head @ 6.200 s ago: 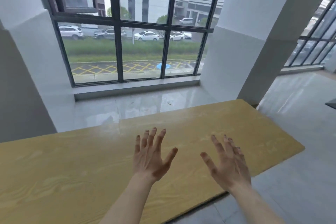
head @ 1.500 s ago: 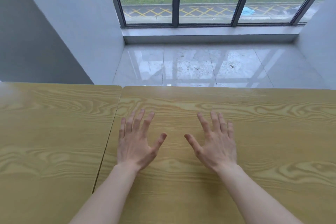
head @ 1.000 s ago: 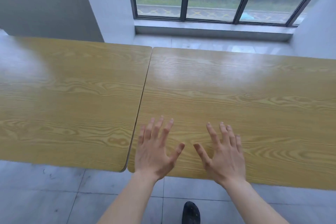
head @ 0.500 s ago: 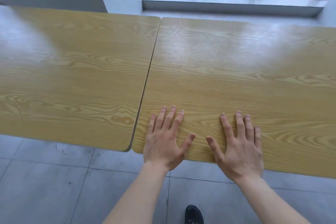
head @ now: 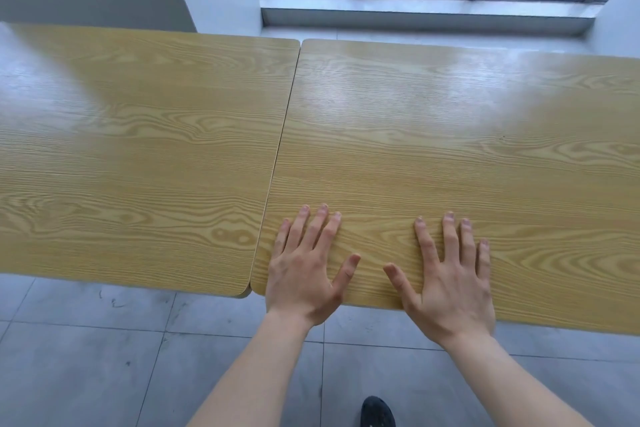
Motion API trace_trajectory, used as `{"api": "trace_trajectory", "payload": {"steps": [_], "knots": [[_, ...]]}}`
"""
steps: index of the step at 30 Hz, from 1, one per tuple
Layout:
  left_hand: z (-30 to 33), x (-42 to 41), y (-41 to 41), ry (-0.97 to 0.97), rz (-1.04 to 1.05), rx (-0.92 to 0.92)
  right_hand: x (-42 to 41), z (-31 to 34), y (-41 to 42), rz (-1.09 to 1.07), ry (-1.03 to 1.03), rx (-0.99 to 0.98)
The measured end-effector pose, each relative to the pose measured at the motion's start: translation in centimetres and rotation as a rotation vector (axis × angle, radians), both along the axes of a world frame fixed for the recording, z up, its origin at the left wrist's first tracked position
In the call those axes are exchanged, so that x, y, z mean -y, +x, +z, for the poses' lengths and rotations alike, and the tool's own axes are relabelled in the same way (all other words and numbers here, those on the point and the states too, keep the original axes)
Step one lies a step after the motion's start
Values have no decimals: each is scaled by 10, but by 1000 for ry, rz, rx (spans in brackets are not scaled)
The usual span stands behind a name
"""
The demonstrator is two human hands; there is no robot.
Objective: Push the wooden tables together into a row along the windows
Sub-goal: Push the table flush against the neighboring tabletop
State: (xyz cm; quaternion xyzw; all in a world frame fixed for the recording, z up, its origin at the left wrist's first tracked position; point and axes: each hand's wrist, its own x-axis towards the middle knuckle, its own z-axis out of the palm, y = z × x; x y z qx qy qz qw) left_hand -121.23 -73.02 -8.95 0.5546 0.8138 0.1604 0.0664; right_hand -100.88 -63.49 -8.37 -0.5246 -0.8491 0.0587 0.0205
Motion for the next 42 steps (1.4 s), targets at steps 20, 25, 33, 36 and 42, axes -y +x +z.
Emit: {"api": "trace_trajectory", "payload": {"steps": [20,25,33,36,42], "knots": [[11,-3,6,-107,32,-15,-6,9,6,18,-100,-55],[38,-24,9,-125,67,26,-40,36,4,34,-127,-130],[107,-118,-45,-45,130,59,-137,103,-41,57,-156,-162],[123,-159,-80,-36,125,79,-169,119,-78,68,-172,-150],[117,-246,-173,-67,68,56,-244,119,-171,58,-174,-168]]}}
